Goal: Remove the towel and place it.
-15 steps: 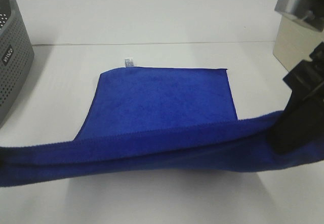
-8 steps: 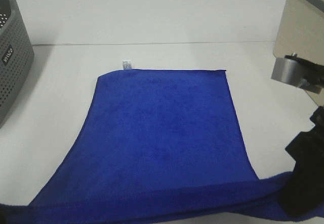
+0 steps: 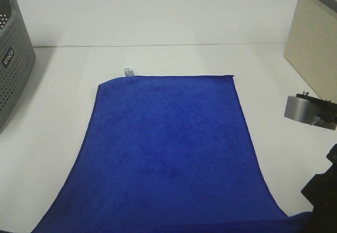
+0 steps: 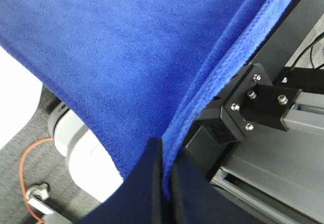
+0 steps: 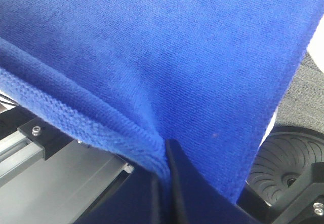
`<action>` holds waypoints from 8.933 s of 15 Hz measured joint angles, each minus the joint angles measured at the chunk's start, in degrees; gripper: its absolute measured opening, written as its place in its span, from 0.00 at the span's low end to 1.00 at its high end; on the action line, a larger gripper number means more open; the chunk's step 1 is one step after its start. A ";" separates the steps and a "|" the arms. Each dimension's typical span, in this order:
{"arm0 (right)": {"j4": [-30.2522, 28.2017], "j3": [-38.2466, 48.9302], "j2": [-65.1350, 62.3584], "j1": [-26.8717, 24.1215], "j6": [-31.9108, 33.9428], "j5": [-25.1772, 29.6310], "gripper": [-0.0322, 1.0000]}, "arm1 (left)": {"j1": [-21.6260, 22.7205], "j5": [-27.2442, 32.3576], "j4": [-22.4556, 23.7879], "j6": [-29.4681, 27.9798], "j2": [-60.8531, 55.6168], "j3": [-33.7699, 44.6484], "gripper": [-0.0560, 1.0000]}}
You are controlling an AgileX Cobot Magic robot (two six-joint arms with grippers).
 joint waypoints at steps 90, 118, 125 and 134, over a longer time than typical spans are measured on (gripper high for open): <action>3.15 -76.55 72.71 -22.17 -11.29 -6.70 0.83 | 18.85 -2.64 2.41 -10.77 83.88 -85.60 0.65; -2.98 -77.35 74.89 -11.86 -7.28 -11.23 0.21 | 8.77 -7.96 -1.26 -9.28 86.06 -86.29 0.18; -3.32 -78.15 74.89 -11.86 -7.91 -13.52 0.05 | 8.59 -8.94 2.41 -6.70 86.40 -90.36 0.06; 2.29 -90.07 74.89 -11.46 -14.04 -22.75 0.05 | 8.59 -16.73 9.68 -6.53 86.40 -99.92 0.06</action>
